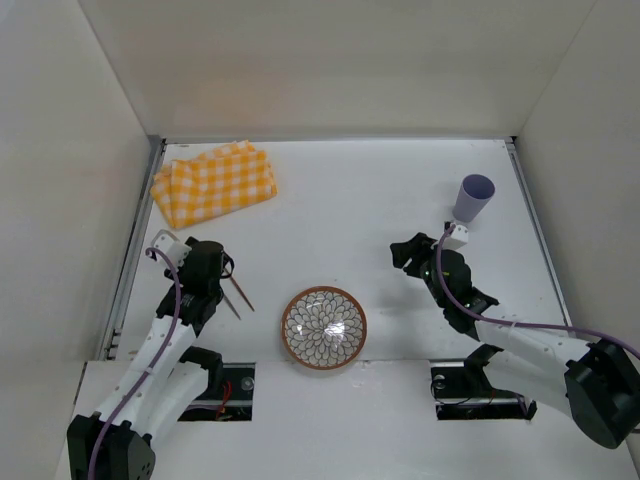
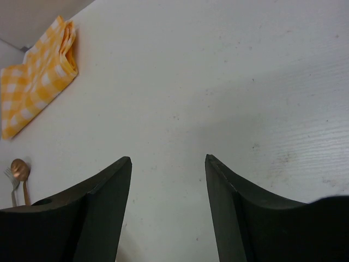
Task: Set the dinner table for one person
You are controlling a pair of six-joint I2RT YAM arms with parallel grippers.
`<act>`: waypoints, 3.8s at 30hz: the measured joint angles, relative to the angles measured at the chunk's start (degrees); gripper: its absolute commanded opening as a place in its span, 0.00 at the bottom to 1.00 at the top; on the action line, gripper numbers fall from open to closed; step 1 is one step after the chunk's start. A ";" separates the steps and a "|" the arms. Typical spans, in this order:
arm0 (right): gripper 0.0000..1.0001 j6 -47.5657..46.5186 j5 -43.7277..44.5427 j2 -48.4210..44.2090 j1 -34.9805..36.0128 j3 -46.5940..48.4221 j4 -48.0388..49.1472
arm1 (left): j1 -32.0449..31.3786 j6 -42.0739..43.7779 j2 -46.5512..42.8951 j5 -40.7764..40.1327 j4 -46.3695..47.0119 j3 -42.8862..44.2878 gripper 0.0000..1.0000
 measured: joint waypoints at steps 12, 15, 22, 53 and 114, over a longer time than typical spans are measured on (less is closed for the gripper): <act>0.52 0.00 -0.09 -0.11 0.02 0.00 0.00 | 1.16 1.55 5.20 0.37 5.49 0.00 0.53; 0.23 -0.09 -0.24 -0.20 0.02 0.00 0.07 | 1.90 2.29 7.96 0.57 8.90 0.02 0.53; 0.09 0.44 -0.42 2.16 0.46 1.46 -1.22 | 6.49 4.66 19.80 4.31 20.57 2.03 0.22; 0.61 0.15 -1.16 5.75 3.13 2.60 -1.05 | 29.24 1.55 63.89 15.54 37.11 25.46 0.24; 0.63 0.13 -1.25 3.69 -0.70 2.27 -0.83 | -6.27 -7.28 69.85 25.35 39.58 36.61 0.51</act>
